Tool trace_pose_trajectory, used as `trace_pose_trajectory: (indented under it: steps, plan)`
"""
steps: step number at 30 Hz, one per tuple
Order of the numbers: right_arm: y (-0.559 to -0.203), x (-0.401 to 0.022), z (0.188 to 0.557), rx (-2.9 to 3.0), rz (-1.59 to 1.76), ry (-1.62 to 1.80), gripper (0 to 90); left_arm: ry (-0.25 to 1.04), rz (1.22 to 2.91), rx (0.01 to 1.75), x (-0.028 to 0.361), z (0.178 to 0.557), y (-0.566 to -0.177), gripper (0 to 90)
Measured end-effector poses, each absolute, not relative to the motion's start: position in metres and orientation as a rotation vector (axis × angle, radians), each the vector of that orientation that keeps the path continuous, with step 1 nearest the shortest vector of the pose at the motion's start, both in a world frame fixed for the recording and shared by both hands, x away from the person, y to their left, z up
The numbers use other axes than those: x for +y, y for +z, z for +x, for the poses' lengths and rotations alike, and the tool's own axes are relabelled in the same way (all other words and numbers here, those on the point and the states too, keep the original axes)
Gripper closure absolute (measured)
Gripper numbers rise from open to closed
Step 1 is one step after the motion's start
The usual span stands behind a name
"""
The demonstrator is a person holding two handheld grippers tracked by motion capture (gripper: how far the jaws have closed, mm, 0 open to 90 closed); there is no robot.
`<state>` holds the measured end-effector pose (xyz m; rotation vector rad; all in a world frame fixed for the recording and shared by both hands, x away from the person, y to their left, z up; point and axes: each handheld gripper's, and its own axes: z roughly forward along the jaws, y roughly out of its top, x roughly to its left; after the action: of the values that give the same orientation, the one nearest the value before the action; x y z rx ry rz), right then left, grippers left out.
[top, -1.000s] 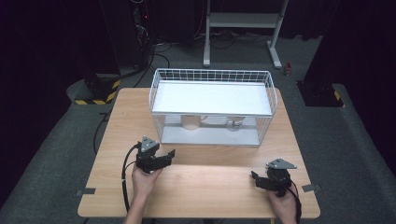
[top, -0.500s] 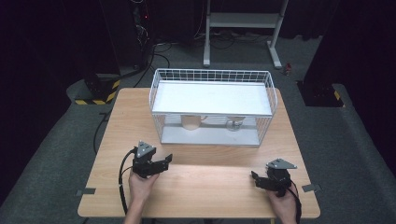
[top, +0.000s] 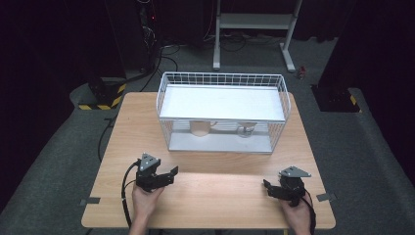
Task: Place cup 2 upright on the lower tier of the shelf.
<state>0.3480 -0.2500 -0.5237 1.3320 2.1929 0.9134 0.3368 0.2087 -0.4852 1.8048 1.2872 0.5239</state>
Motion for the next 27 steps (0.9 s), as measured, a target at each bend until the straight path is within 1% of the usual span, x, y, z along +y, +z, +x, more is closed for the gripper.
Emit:
trace_pose_trajectory:
  steps: [3, 12, 27]
  plan:
    - [-0.524, -0.250, 0.348, 2.193, 1.332, 0.913, 22.2, 0.518, 1.803, 1.296, 0.211, 0.336, -0.488, 21.9]
    - [-0.524, -0.250, 0.348, 2.193, 1.332, 0.913, 22.2, 0.568, 1.830, 1.331, 0.214, 0.332, -0.499, 21.4]
    - [-0.524, -0.250, 0.348, 2.193, 1.329, 0.915, 22.2, 0.612, 1.855, 1.370, 0.220, 0.333, -0.512, 21.4]
